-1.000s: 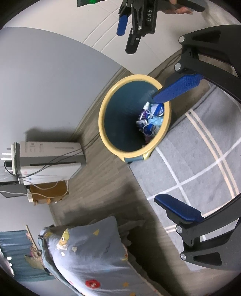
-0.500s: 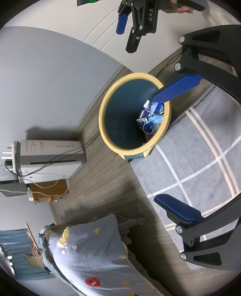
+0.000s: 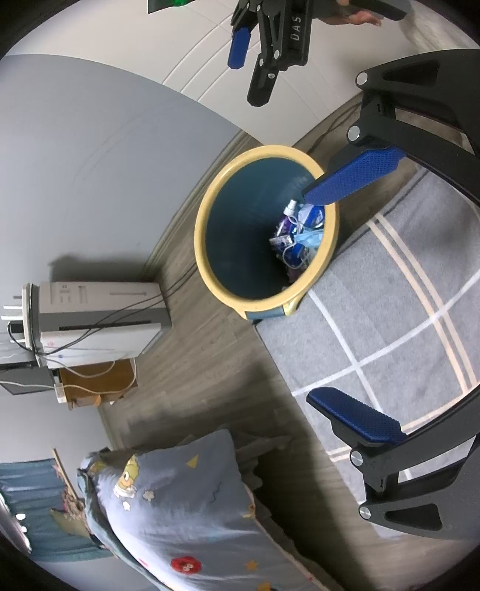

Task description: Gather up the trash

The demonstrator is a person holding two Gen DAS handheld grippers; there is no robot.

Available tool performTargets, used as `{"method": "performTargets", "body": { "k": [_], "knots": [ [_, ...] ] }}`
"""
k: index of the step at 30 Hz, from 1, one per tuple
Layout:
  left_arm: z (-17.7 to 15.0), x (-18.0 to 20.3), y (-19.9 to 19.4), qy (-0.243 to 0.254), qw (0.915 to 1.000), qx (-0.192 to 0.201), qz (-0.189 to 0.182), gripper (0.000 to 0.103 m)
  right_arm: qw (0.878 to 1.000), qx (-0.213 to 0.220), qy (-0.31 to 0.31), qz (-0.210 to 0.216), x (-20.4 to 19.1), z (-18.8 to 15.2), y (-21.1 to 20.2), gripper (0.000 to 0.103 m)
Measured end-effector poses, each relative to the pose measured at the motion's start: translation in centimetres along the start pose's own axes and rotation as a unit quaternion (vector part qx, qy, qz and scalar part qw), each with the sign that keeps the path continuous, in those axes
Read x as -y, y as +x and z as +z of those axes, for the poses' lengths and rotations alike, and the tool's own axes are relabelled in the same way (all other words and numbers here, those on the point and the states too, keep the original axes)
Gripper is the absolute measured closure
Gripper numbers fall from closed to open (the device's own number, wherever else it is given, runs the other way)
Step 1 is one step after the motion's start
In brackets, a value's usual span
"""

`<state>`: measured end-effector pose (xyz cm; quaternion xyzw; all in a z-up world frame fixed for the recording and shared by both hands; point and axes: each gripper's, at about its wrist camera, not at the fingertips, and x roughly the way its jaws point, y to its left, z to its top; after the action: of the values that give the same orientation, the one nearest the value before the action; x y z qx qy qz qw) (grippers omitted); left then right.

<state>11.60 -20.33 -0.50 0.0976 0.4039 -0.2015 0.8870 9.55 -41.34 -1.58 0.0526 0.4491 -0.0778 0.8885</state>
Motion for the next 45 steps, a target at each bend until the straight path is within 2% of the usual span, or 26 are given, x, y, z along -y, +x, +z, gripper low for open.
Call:
{"method": "performTargets", "body": {
  "k": [30,40,45],
  "knots": [
    [-0.17,-0.35,-0.2,0.005,1.0,0.001,-0.008,0.005,1.0,-0.004,-0.004,0.0,-0.28,-0.2,0.27,0.006],
    [-0.55,0.1,-0.06,0.041,0.9991,0.002,0.004,0.005,1.0,-0.005,-0.004,-0.001,-0.35,-0.26,0.38,0.006],
    [-0.6,0.01,-0.33,0.038,0.9991,-0.004,-0.021,0.005,1.0,-0.009,0.001,0.0,-0.39,-0.2,0.52,0.006]
  ]
}}
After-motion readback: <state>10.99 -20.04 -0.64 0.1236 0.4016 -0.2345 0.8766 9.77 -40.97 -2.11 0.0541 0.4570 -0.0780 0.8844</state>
